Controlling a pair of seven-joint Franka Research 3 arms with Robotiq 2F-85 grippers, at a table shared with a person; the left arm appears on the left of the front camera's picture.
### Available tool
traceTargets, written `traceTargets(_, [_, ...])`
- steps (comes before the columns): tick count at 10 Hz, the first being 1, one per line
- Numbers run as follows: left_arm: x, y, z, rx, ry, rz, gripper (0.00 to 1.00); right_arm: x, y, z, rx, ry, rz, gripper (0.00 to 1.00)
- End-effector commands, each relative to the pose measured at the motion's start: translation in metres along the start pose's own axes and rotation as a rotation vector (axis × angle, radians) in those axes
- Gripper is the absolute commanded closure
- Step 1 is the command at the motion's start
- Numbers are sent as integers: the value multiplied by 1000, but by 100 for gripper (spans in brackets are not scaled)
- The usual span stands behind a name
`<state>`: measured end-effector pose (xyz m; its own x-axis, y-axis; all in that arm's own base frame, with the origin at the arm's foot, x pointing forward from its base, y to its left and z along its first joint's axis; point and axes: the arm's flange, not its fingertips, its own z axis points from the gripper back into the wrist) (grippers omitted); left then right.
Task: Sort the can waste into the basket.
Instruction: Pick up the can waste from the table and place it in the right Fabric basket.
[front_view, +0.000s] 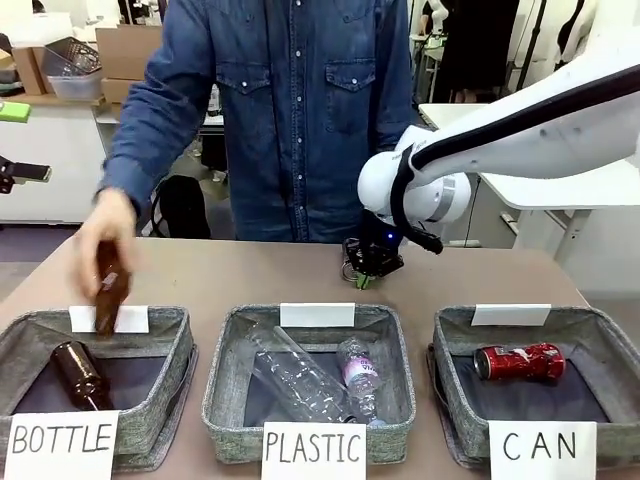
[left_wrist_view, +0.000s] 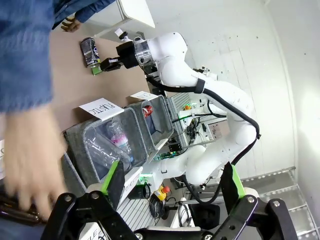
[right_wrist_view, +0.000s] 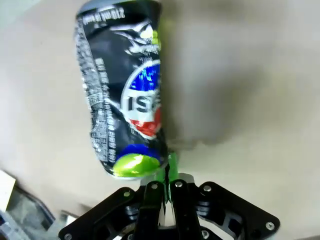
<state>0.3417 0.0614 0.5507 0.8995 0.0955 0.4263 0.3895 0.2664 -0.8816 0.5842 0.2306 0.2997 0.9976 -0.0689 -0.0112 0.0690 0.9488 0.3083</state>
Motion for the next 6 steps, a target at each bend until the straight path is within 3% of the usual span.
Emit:
traceTargets(1, [-1,-1,3,-2,12,-15,0,-21,-35,13,105,-11,18,100])
traceTargets(5, [-1,-1,3,-2,12,-15,0,-14,-31,7,103,-13,41,100])
traceTargets(6, [-1,-1,3,-2,12,-15,0,-14,-28,10,127,-23,31,39])
